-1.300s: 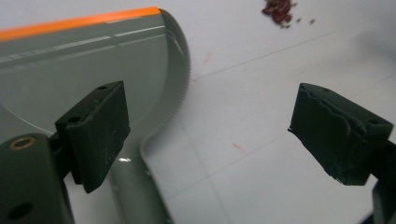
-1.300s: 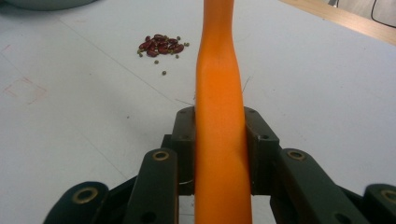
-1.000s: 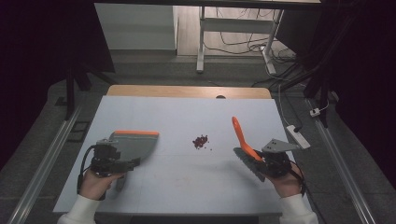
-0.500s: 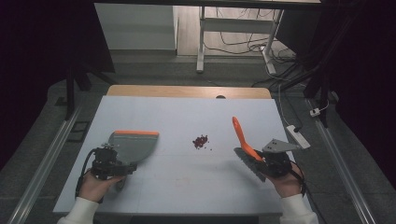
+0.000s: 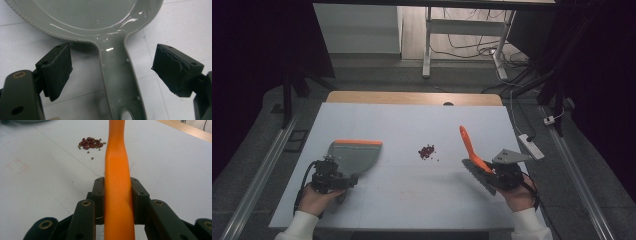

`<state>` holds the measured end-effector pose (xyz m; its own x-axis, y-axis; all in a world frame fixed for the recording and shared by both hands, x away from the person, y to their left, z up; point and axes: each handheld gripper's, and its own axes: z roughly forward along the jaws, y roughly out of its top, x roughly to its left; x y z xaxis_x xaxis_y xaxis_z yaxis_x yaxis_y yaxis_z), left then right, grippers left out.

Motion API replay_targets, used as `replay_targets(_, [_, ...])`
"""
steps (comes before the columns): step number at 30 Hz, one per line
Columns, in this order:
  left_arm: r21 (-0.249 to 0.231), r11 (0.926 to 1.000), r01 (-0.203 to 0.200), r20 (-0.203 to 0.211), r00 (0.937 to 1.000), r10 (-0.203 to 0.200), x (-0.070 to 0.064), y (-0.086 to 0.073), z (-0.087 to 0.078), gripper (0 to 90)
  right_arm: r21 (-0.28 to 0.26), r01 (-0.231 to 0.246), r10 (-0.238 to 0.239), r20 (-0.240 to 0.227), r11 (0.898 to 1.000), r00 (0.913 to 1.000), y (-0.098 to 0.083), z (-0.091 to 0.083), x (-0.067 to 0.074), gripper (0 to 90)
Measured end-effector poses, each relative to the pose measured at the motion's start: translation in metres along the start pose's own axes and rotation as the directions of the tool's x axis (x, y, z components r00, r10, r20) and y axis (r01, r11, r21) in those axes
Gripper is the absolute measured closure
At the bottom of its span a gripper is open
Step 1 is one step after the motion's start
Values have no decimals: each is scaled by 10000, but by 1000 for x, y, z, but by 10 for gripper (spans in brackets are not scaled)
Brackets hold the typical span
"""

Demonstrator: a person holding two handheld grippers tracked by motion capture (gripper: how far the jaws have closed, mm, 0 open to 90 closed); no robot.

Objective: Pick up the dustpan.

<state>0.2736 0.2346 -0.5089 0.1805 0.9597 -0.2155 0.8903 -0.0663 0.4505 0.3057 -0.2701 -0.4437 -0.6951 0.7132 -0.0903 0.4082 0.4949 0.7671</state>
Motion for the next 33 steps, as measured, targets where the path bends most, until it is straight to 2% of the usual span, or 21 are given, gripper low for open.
replay_targets(2, [-55,9998,184,-65,9998,-184,0,0,4,162,2,-5,5,6,10000,10000,0,0,0,698])
replay_targets(10, [-99,9995,289,-20,9996,-289,-1,0,13,203,5,4,-4,52,10000,10000,0,0,0,698])
replay_targets(15, [-180,9987,476,26,9989,-476,2,-1,16,262,-11,-22,22,70,10000,10000,0,0,0,698])
replay_targets(26, [-265,9981,552,207,9983,-547,4,0,18,405,13,10,-11,85,10000,10000,0,0,0,698])
replay_targets(33, [-325,9975,622,115,9980,-619,4,-1,17,465,-6,-21,21,81,10000,10000,0,0,0,698])
